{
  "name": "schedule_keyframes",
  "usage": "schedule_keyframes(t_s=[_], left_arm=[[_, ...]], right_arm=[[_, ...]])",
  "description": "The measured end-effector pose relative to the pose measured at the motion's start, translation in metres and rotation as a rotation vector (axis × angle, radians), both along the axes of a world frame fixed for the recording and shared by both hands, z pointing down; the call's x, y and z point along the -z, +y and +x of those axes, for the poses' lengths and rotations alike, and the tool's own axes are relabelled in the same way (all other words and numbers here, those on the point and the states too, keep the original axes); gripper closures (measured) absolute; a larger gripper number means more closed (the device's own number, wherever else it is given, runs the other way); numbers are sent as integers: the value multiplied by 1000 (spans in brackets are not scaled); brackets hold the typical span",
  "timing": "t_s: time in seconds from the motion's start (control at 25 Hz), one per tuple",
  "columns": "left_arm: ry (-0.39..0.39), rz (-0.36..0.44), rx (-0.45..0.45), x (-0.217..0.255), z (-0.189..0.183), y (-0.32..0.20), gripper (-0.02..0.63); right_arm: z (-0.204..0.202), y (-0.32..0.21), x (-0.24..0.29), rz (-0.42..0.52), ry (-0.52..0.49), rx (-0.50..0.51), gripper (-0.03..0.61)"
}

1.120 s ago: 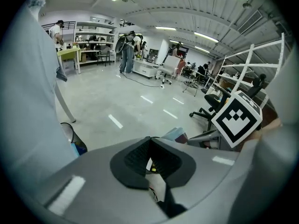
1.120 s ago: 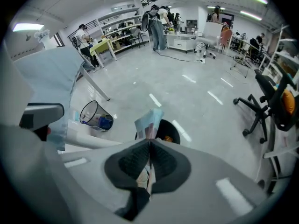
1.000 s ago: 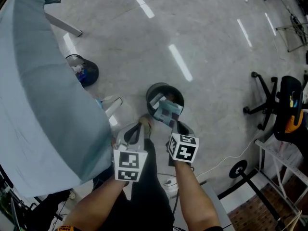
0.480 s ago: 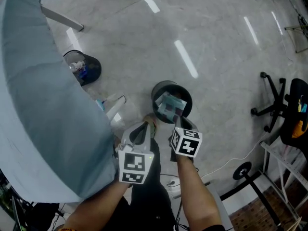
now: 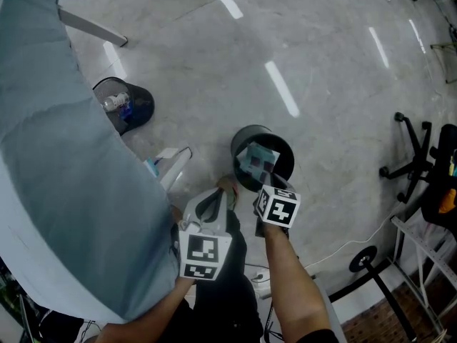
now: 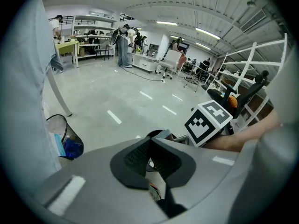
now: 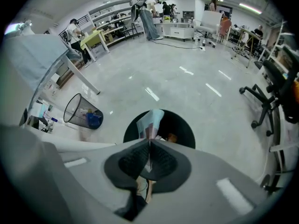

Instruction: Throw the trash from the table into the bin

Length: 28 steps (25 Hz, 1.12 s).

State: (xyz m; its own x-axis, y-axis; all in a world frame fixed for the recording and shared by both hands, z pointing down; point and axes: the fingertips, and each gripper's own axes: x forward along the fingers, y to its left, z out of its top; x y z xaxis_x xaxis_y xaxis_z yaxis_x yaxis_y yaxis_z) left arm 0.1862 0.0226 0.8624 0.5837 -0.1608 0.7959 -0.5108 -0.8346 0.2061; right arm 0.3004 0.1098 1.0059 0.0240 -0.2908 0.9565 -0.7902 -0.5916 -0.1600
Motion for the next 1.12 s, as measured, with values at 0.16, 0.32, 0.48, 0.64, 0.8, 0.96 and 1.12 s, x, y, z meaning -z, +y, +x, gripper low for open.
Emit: schedule_keyframes(t_s=[0.16, 0.32, 0.48, 0.64, 0.8, 0.96, 1.12], left_arm=[[-7, -5, 8, -6, -1, -2, 606], [-6, -16, 6, -5, 0, 3, 606], [-7, -22, 3, 4, 0, 10, 606], [12, -29, 12, 25, 7, 15, 606], [40, -33, 24, 53, 15, 17, 606], [63, -25, 38, 84, 25, 14, 606], [64, -13, 57, 105, 25, 8, 606]], right_arm=[[1, -5, -13, 7, -26, -6, 568], [0, -11, -11, 30, -35, 5, 552], [1, -11, 7, 41, -22, 22, 551], [3, -5, 35, 45, -4, 44, 551], [4, 2, 72, 58, 16, 52, 551], [10, 4, 117, 86, 26, 33, 551], [13, 0, 153, 120, 38, 28, 551]])
